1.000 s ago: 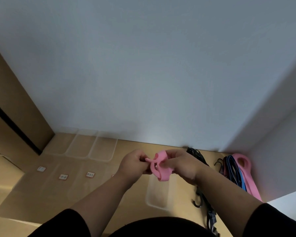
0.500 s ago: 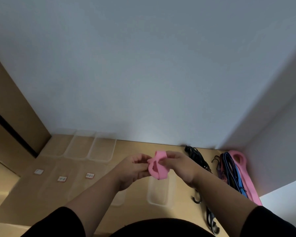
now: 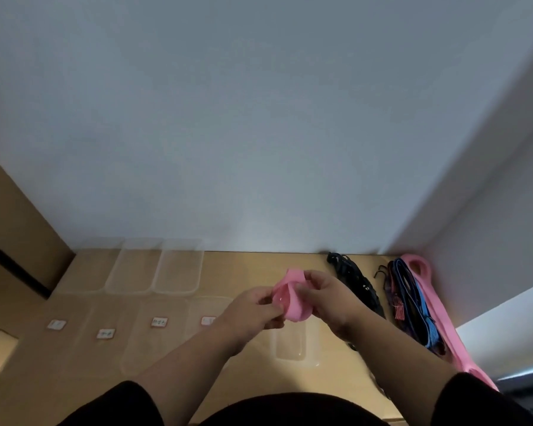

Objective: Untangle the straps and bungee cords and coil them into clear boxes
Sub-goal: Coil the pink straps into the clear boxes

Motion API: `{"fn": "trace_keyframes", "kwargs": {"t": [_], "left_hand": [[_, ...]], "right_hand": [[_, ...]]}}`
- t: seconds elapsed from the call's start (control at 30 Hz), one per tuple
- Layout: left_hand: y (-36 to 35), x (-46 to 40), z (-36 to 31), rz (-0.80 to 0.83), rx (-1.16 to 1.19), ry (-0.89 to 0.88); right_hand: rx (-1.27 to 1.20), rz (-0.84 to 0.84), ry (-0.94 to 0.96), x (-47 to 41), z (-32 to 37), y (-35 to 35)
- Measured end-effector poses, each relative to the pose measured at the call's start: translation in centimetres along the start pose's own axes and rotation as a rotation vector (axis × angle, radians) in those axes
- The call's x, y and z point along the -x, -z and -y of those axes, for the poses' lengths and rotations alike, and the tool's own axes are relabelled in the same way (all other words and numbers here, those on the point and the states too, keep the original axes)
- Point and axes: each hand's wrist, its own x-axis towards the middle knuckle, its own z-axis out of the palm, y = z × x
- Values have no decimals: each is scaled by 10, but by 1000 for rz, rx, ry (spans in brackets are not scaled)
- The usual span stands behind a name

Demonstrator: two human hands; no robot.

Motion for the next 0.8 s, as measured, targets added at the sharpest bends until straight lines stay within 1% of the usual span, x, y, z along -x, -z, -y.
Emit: {"fn": "trace_keyframes", "kwargs": {"t": [0.1, 0.2, 0.3, 0.43, 0.63, 0.73, 0.8], "left_hand": [[0, -6, 7, -1, 55, 30], [-3, -10, 12, -8, 64, 45], [-2, -13, 17, -51, 70, 66], [3, -14, 23, -139, -1, 112], [0, -15, 27, -132, 177, 110], [-1, -19, 32, -132, 228, 118], [-4, -21, 35, -145, 247, 147]], "right_hand": [[-82, 25, -48, 7, -4, -5], [15, -24, -39, 10, -12, -15], [54, -121, -62, 11, -18, -15], [147, -175, -63, 13, -24, -9], [70, -234, -54, 9, -30, -6], [-35, -222, -36, 2, -30, 0], [-20, -213, -42, -4, -32, 2]]}}
